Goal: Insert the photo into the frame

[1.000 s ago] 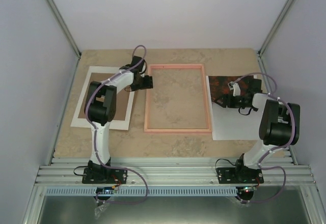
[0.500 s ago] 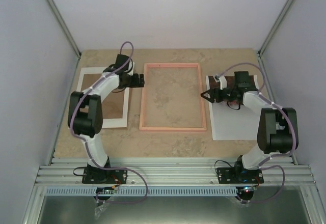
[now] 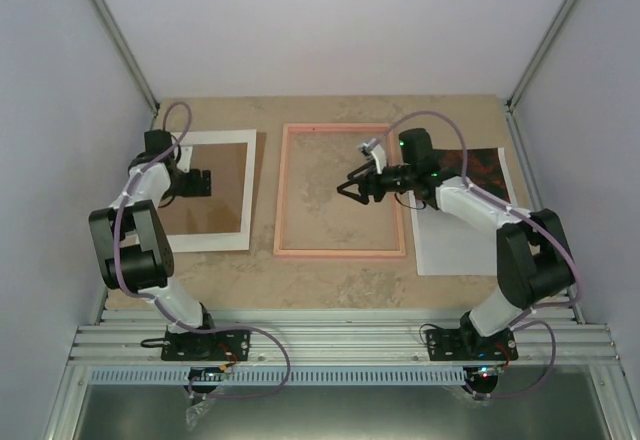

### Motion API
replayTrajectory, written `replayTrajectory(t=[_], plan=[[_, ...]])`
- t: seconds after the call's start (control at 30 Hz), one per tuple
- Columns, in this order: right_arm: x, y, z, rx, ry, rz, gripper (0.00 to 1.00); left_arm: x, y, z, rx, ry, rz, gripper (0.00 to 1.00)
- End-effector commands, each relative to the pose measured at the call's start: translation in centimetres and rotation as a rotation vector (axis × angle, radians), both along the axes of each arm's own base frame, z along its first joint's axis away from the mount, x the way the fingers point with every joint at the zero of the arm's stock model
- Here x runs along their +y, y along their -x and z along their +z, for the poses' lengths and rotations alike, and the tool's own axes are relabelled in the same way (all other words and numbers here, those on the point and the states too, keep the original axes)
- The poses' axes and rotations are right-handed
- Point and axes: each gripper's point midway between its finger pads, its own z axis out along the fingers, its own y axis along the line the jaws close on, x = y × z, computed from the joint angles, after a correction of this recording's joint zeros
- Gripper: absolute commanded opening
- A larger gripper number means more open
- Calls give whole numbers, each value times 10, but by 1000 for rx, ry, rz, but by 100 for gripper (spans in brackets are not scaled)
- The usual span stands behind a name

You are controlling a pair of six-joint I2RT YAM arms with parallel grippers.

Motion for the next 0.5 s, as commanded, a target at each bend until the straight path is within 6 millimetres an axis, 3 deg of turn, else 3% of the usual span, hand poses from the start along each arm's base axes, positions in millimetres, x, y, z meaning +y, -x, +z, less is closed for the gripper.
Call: replayTrajectory(t=[0.0, 0.23, 0.47], plan=[[37, 4, -4, 34, -13, 52, 70, 17, 17, -15, 57, -57, -73, 99], [100, 22, -19, 112, -18, 152, 70, -3, 46, -58, 165, 38, -134, 99], [163, 24, -28, 210, -44, 124, 71, -22, 62, -72, 208, 131, -161, 92]])
